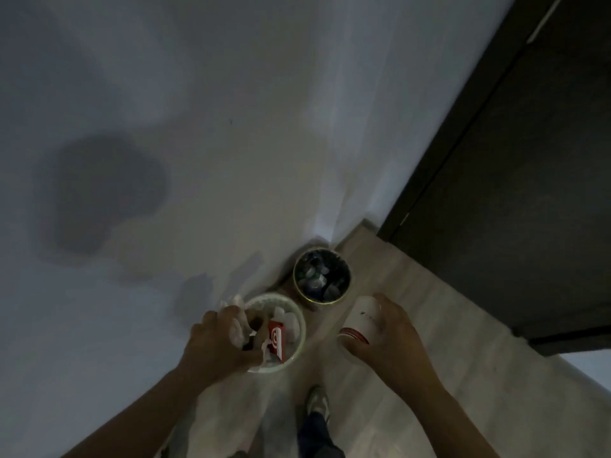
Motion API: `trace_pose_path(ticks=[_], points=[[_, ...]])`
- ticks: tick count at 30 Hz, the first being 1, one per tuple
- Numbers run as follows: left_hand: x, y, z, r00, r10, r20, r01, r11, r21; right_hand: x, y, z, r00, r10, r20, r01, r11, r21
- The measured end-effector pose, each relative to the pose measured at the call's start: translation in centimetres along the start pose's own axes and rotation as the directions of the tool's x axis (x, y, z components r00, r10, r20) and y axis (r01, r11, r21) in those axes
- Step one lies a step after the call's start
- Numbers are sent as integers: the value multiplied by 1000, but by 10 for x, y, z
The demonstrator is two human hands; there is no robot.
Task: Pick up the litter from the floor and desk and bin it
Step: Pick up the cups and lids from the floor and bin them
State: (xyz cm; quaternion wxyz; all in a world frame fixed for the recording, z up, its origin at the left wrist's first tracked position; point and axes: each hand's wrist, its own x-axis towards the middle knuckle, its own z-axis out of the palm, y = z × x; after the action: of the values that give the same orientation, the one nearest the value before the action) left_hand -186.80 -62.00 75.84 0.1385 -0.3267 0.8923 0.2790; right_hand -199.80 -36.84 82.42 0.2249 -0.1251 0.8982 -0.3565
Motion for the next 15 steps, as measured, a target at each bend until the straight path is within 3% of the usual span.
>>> trace_pose_path(ticks=[7, 15], points=[[60, -4, 45, 990, -132, 53, 129, 990, 55, 92, 38, 38, 980, 17, 200, -10, 999, -37], [160, -45, 122, 929, -242, 279, 178, 955, 237, 166, 96, 122, 958, 69, 278, -54, 997, -61]])
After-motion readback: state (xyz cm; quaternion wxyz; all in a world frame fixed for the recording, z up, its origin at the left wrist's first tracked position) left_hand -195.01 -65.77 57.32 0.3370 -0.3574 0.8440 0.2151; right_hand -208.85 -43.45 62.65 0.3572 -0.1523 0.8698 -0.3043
